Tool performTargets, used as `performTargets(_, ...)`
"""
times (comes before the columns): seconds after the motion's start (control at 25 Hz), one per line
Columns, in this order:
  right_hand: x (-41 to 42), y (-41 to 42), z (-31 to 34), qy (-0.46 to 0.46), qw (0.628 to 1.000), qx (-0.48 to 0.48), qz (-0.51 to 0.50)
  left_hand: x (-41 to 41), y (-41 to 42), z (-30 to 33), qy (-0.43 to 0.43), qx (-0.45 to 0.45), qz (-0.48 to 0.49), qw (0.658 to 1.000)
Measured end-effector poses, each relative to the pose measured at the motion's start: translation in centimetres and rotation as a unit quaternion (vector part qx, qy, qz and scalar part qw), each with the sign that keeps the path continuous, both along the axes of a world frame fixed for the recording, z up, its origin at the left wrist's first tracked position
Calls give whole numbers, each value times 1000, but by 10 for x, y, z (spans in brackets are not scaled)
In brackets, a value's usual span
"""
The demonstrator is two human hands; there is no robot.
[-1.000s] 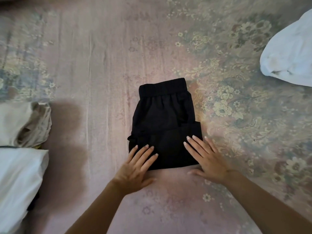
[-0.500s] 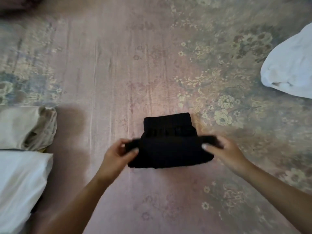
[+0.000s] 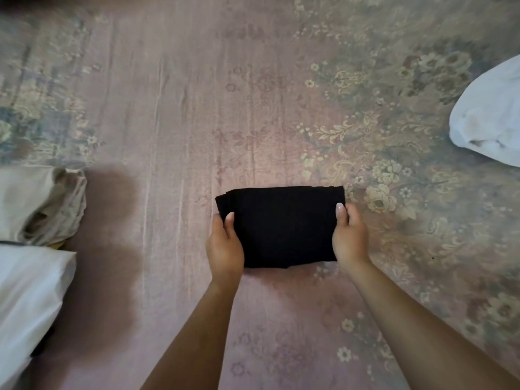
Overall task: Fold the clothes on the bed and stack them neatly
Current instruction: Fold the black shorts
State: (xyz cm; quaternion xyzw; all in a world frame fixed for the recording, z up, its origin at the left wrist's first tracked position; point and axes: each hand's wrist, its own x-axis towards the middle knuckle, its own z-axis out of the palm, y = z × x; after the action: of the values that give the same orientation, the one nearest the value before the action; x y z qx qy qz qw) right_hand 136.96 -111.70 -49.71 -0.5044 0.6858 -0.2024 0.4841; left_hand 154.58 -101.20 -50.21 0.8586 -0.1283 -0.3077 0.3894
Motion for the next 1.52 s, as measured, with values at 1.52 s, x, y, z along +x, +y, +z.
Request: performTargets(1.52,-11,29,75,341,619,-310,636,-8,36,84,-393,191,-579,688)
